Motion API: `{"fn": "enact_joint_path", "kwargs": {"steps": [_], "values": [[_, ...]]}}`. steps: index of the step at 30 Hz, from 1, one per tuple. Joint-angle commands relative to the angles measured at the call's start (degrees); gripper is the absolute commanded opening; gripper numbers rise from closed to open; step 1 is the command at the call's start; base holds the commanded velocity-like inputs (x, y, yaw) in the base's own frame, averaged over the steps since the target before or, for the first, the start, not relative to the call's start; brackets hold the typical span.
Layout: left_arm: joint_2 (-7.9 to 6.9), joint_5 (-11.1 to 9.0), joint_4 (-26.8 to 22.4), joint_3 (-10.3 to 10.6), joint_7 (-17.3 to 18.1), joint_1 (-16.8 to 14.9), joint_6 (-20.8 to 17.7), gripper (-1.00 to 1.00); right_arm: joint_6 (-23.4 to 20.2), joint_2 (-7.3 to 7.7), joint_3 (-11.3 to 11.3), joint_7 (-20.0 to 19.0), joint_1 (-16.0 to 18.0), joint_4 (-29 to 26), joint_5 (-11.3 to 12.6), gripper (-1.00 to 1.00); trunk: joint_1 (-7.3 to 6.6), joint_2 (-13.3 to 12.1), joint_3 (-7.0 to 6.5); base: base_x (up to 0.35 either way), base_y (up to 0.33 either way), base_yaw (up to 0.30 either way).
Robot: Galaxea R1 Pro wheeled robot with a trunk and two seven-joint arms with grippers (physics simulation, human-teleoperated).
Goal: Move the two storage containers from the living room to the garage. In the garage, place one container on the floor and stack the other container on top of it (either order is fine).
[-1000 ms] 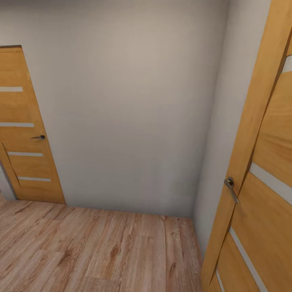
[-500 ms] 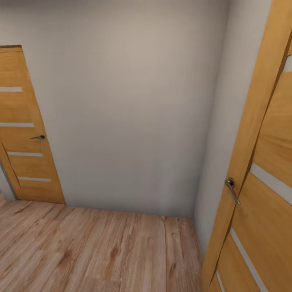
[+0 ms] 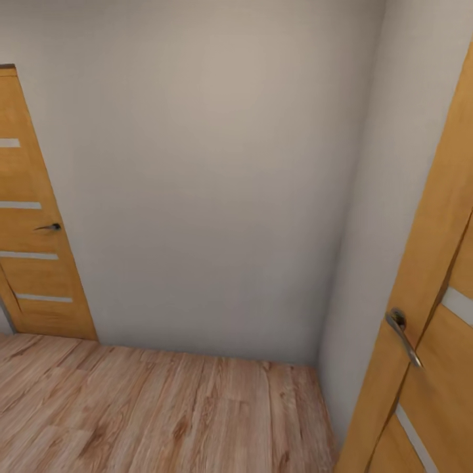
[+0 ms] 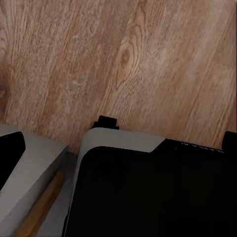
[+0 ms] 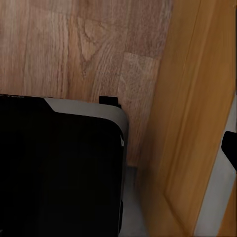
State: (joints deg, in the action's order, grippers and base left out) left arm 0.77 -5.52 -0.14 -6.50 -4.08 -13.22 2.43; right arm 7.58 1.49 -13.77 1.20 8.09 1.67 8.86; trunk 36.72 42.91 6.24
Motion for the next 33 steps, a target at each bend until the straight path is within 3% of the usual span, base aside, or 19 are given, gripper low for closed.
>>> {"fn": "enact_joint_path", "kwargs": {"steps": [1,33], "values": [[-0.01,-0.55,0.05,-0.18,-0.05,-0.05,0.21,1.0,0.38,-0.01,-0.48,0.03,0.08,0.18,0.56,1.0,0.05,0.07,0.09,0.321,0.0,0.0],[0.01,-0.55,0.05,-0.18,-0.05,-0.05,0.21,1.0,0.75,0.35,0.05,0.03,0.08,0.18,0.94,1.0,0.05,0.07,0.09,0.298,0.0,0.246]]}}
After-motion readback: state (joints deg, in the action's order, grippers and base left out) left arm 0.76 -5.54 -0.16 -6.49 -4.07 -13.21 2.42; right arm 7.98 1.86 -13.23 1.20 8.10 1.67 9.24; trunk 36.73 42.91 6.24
